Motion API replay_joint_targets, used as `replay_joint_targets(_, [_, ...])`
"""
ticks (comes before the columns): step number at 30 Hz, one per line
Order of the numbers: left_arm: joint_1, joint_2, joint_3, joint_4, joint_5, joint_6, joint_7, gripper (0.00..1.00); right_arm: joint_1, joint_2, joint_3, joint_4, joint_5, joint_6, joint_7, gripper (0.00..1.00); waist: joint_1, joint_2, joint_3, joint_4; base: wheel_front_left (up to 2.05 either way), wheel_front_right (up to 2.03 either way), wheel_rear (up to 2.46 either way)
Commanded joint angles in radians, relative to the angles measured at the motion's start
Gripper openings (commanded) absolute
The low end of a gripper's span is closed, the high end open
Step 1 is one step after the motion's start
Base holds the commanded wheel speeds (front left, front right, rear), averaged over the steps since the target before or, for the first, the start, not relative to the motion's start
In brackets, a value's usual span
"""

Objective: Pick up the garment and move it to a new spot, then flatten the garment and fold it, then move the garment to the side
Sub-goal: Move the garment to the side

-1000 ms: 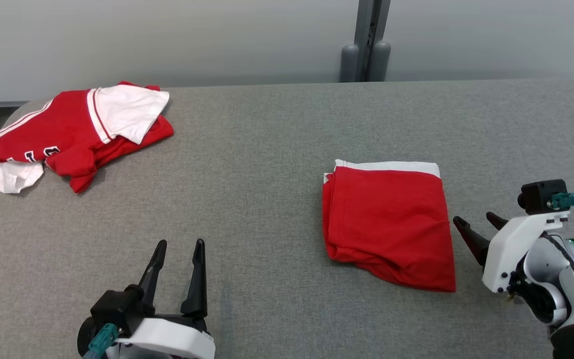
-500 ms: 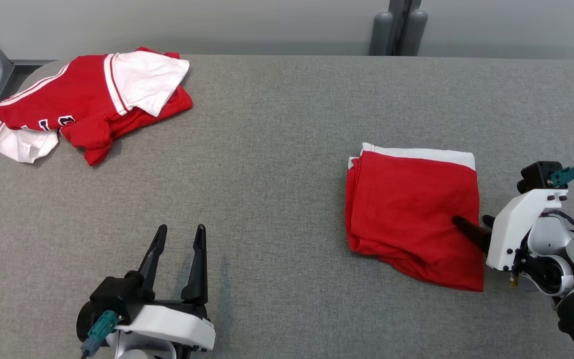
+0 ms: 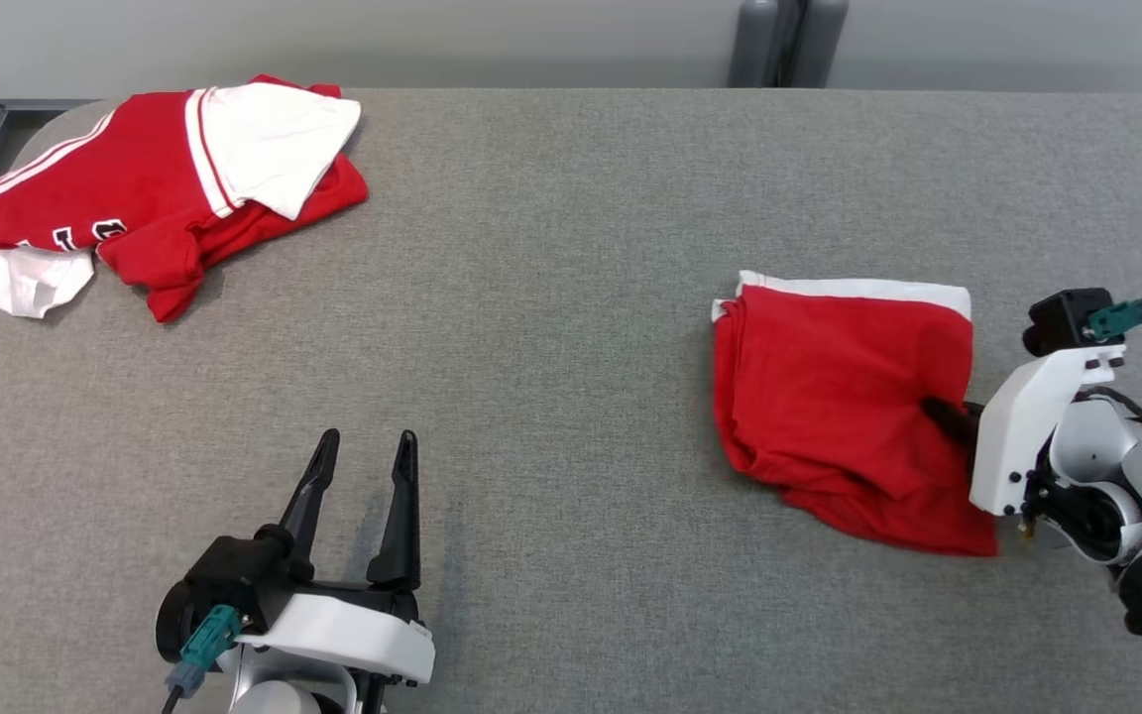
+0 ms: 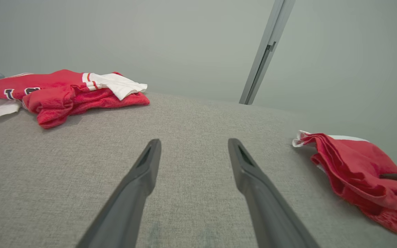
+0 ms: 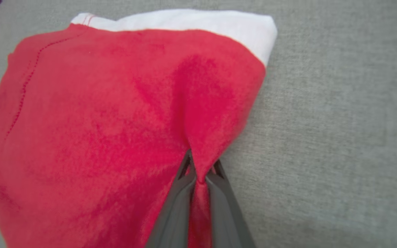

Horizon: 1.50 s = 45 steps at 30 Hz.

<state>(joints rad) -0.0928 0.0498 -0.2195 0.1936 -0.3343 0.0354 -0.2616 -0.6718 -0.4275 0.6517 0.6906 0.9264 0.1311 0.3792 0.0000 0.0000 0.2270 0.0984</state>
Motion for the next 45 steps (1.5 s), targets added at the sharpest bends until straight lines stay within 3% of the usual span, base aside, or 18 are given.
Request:
replay_joint_targets(1, [-0.022, 0.002, -0.002, -0.005, 0.010, -0.006, -0.005, 1.00, -0.015, -0.025, 0.006, 0.013, 0.001, 0.000, -0.017, 0.00, 0.0000, 0.0000, 0.004, -0.012, 0.00, 0.00, 0.00])
replay_joint_targets(11, [-0.037, 0.003, -0.037, -0.014, 0.035, -0.021, -0.005, 1.00, -0.097, -0.075, 0.094, 0.053, 0.016, 0.000, -0.104, 0.00, 0.0000, 0.0000, 0.038, -0.148, 0.00, 0.00, 0.00])
replay_joint_targets(18, [-0.064, 0.020, -0.052, -0.018, 0.057, -0.029, -0.001, 1.00, -0.166, -0.059, 0.156, 0.076, 0.029, 0.000, -0.148, 0.00, 0.0000, 0.0000, 0.078, -0.295, 0.00, 0.00, 0.00])
replay_joint_targets(25, [-0.096, 0.045, -0.068, -0.043, 0.077, -0.033, 0.032, 1.00, -0.236, -0.047, 0.212, 0.120, 0.031, 0.000, -0.190, 0.00, 0.0000, 0.0000, 0.115, -0.391, 0.00, 0.00, 0.00])
replay_joint_targets(31, [-0.108, 0.056, -0.082, -0.077, 0.082, -0.033, 0.056, 1.00, -0.289, -0.059, 0.253, 0.170, 0.025, 0.000, -0.229, 0.00, 0.0000, 0.0000, 0.143, -0.399, 0.00, 0.00, 0.00])
replay_joint_targets(45, [-0.107, 0.073, -0.082, -0.148, 0.084, -0.009, 0.073, 1.00, -0.423, -0.156, 0.294, 0.314, -0.022, 0.000, -0.286, 0.00, 0.0000, 0.0000, 0.217, -0.289, 0.00, 0.00, 0.00])
